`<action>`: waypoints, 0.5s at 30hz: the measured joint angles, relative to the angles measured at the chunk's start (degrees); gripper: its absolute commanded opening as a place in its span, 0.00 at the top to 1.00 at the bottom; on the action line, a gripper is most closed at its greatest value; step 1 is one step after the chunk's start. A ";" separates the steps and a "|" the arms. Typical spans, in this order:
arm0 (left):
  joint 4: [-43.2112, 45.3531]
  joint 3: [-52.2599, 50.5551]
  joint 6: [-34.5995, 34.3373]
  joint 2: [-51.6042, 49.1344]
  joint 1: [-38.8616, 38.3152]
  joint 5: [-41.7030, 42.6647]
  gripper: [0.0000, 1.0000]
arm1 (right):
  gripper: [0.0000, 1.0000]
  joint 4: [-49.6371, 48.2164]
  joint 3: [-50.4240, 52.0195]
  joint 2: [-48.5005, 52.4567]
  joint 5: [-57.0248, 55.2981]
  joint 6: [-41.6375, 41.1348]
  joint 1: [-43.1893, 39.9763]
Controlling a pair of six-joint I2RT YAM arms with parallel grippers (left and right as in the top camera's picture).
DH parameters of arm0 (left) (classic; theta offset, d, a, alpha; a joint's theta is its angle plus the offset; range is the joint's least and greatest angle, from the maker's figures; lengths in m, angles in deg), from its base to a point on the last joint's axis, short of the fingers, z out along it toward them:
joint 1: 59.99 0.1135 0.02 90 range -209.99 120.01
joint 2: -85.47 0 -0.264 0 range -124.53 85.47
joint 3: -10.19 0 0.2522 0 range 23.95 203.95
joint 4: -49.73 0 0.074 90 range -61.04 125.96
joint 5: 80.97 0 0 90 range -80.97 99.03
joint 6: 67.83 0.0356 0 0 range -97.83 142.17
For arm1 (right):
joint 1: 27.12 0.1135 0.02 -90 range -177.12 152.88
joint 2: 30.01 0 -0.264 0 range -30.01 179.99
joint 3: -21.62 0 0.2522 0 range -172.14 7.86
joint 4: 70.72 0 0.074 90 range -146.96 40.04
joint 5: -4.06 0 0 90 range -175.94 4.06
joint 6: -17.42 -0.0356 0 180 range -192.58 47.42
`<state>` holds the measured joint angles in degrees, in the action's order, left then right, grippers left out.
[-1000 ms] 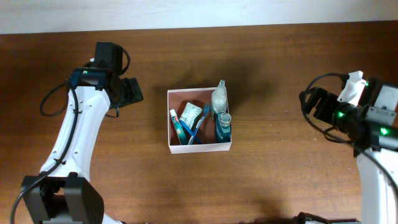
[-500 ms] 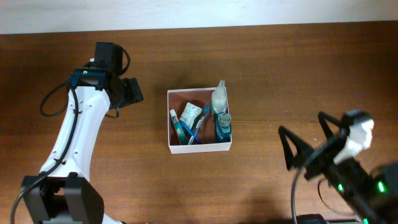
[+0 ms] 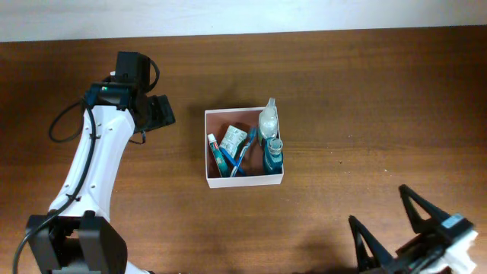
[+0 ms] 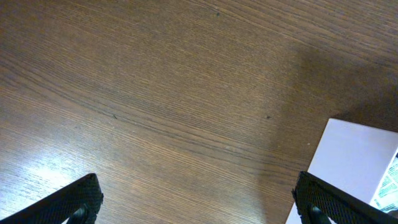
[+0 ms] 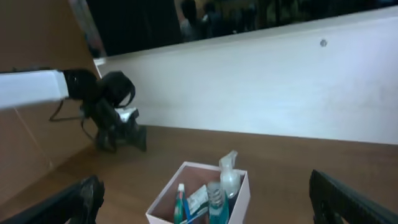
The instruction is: Pack container
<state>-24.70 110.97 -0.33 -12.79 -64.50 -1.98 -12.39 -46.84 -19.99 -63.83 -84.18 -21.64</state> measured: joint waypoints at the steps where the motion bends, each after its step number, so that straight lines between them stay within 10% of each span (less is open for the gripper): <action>1: -0.02 0.00 0.00 0.00 0.00 0.00 0.01 | 0.02 0.11 3.43 -1.51 -0.04 -0.02 0.00; 15: 0.02 0.00 0.00 0.00 0.00 0.02 0.01 | 0.01 -30.29 32.39 -8.92 -0.07 0.66 0.00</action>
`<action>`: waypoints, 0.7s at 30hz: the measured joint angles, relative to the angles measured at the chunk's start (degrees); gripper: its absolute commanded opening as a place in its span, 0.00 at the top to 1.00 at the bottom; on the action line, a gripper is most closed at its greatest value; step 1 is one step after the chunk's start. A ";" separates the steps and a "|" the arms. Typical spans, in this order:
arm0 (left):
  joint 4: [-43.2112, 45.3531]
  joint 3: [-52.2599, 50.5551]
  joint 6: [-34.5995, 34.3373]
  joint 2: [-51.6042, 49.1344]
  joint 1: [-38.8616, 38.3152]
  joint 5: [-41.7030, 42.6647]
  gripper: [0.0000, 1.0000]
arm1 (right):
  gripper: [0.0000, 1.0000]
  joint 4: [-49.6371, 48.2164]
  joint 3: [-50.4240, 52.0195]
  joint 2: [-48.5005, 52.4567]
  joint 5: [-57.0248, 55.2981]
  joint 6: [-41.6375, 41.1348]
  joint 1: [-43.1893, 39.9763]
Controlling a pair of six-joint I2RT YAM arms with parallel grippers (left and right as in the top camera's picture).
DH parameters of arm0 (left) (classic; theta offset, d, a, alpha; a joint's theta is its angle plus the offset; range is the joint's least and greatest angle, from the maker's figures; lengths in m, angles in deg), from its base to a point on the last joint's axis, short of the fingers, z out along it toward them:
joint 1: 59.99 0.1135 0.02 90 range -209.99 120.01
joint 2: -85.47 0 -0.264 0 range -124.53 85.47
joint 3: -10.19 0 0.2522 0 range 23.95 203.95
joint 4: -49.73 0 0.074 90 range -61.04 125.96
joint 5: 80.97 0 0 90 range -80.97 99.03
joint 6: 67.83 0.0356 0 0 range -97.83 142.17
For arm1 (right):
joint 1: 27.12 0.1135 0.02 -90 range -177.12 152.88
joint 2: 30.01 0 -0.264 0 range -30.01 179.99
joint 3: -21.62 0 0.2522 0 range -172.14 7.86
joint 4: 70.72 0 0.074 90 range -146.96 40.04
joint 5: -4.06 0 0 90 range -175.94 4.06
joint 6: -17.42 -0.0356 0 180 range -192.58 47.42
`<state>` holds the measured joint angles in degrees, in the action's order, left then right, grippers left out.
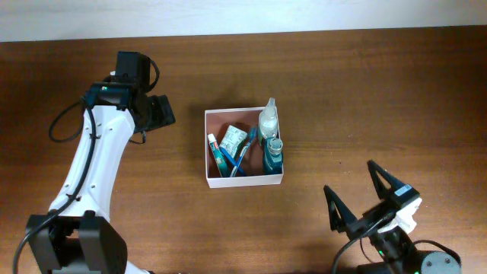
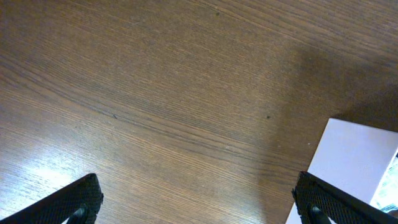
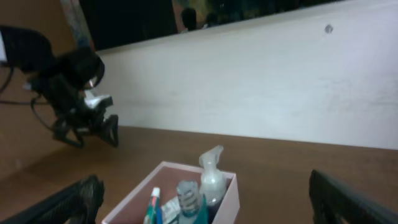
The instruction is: Pack container
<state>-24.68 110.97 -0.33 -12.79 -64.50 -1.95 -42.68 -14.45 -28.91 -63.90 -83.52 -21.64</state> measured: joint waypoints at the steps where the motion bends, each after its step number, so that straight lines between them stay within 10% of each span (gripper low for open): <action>1: -0.04 0.00 0.00 0.00 0.00 -0.02 0.01 | 0.02 -4.04 1.88 -0.15 0.02 0.94 0.00; 21: -0.02 0.00 0.00 0.00 0.00 -0.02 0.01 | 0.02 -19.32 21.14 -0.22 -13.90 17.57 0.04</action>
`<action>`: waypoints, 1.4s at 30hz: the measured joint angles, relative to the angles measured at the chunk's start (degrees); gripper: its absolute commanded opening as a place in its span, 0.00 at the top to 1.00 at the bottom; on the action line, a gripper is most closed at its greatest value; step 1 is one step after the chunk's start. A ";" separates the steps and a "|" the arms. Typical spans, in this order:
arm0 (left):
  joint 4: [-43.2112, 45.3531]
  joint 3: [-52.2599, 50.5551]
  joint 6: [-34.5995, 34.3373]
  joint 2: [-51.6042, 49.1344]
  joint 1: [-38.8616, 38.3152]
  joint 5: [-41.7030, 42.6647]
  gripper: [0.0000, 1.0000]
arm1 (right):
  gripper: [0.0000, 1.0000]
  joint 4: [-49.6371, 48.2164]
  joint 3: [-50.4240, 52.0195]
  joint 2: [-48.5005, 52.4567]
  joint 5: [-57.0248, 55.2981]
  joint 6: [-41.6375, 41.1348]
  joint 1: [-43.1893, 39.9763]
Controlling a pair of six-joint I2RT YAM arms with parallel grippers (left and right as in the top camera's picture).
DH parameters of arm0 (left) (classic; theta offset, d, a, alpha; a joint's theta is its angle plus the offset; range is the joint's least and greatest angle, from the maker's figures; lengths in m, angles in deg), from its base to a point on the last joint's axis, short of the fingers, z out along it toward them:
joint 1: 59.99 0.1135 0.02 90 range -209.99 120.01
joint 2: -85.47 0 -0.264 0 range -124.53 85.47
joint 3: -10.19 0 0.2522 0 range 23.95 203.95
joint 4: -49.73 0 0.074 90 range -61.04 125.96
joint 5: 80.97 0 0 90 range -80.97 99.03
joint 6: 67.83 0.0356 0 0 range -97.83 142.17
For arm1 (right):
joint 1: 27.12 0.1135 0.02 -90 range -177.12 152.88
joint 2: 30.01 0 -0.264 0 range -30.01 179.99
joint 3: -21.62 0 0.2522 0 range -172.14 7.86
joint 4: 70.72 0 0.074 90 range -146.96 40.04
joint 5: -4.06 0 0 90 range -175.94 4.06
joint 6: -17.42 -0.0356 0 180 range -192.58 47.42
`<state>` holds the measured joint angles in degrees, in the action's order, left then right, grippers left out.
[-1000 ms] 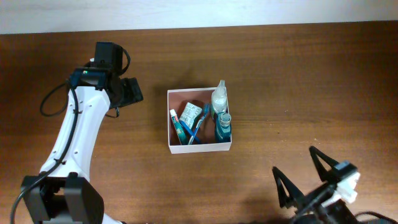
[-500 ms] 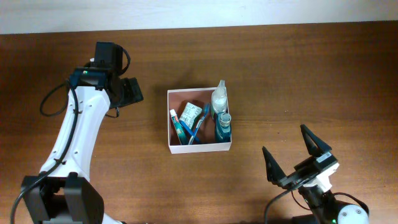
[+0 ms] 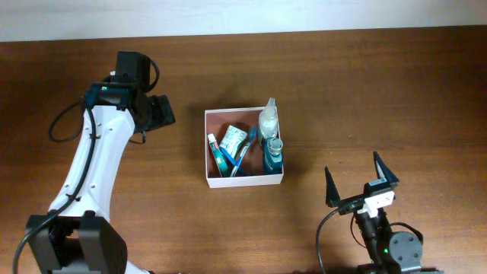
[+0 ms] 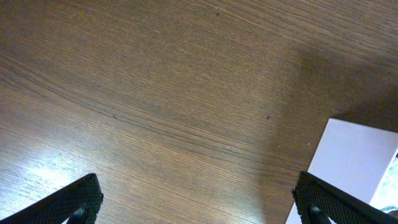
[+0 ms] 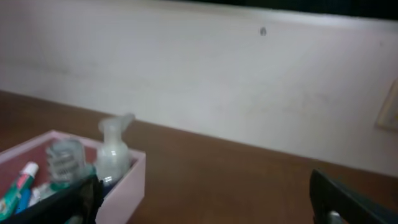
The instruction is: Pack container
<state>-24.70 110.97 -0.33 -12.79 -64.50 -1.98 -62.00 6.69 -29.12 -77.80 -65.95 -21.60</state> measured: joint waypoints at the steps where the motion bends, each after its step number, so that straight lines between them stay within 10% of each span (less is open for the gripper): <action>1: 0.00 0.00 0.00 0.00 0.00 0.00 0.01 | 0.02 0.31 0.39 0.00 -0.28 0.04 0.00; 42: 0.00 0.00 0.00 0.00 0.00 0.00 0.01 | 0.02 8.85 0.59 -0.20 -3.85 2.80 0.00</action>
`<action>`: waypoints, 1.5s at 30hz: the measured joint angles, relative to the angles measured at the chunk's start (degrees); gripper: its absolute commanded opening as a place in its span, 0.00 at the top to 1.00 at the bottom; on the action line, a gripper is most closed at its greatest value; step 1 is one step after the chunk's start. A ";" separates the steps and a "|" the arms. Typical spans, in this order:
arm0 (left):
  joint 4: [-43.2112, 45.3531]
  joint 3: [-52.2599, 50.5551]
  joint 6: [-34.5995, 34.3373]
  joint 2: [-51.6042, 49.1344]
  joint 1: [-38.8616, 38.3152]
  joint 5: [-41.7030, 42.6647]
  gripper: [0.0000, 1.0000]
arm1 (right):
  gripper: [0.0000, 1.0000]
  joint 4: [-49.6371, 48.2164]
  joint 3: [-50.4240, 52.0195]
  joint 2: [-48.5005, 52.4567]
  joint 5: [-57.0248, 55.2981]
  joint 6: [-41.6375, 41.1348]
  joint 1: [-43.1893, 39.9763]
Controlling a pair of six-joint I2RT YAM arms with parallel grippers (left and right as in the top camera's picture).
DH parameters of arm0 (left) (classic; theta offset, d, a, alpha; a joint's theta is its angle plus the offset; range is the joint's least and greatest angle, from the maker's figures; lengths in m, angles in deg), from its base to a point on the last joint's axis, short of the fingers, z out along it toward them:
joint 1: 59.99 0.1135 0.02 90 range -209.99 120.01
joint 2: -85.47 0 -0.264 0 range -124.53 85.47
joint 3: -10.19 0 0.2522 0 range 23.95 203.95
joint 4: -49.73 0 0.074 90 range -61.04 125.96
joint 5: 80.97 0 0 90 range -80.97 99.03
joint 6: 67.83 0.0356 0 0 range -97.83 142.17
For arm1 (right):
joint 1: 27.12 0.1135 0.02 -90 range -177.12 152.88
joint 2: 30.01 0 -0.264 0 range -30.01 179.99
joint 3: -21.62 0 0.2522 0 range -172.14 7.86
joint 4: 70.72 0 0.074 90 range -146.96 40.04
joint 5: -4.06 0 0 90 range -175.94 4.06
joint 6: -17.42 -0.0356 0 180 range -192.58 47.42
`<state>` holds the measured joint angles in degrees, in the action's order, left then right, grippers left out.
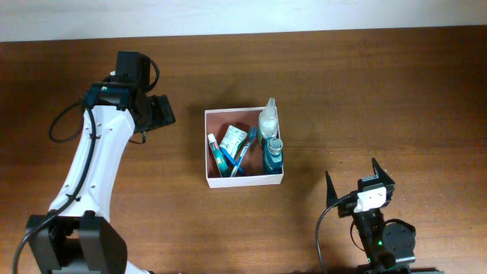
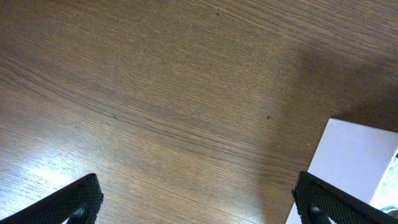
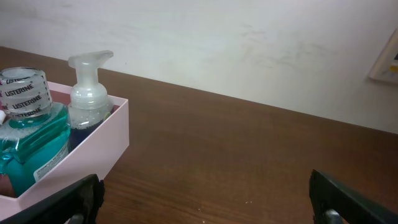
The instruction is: Pack container
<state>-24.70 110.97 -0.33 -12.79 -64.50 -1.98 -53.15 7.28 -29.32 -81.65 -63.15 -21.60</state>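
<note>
A white box (image 1: 243,181) stands mid-table and holds a clear pump bottle (image 1: 268,122), a teal mouthwash bottle (image 1: 273,154), toothpaste (image 1: 214,155) and a blue toothbrush (image 1: 242,157). My left gripper (image 2: 198,200) hovers open over bare wood left of the box (image 2: 348,168). My right gripper (image 3: 205,200) is open and low at the table's front right, looking at the box's right wall (image 3: 81,155), the pump bottle (image 3: 90,93) and the mouthwash (image 3: 31,124). Neither gripper holds anything.
The brown wooden table (image 1: 380,91) ends at a white wall (image 3: 249,37) along the back. The left arm (image 1: 99,152) reaches in from the front left. The right arm's base sits at the front edge (image 1: 377,236).
My right gripper has sunk lower and drawn back slightly toward the front edge; its view now sits level with the box's bottles. The left arm and the box are unchanged.
At first my right gripper was open at the far front right corner, raised and looking over the box. It then stood further left, then closer to the front edge below the box's right side, and now lower still. My left gripper stayed open throughout.
</note>
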 measured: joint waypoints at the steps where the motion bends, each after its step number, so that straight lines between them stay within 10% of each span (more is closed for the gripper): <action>1: 0.00 0.00 0.00 0.02 0.00 0.02 0.01 | 0.02 0.00 0.00 0.00 0.00 0.02 0.00; 15: 0.39 -5.31 0.00 21.62 -0.22 0.02 0.01 | 0.02 0.00 0.00 0.00 -0.02 0.00 0.00; 30: 0.44 -52.04 0.02 67.54 -0.28 -2.54 0.01 | 0.02 0.04 0.00 -0.13 -0.42 0.04 0.00; 45: 42.36 -69.81 0.00 78.12 -0.28 -5.16 0.01 | 0.02 0.04 0.00 -0.11 -0.42 0.02 0.00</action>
<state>17.66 41.16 -0.33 65.33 -64.79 -7.13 -53.11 7.28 -29.43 -82.06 -63.13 -21.60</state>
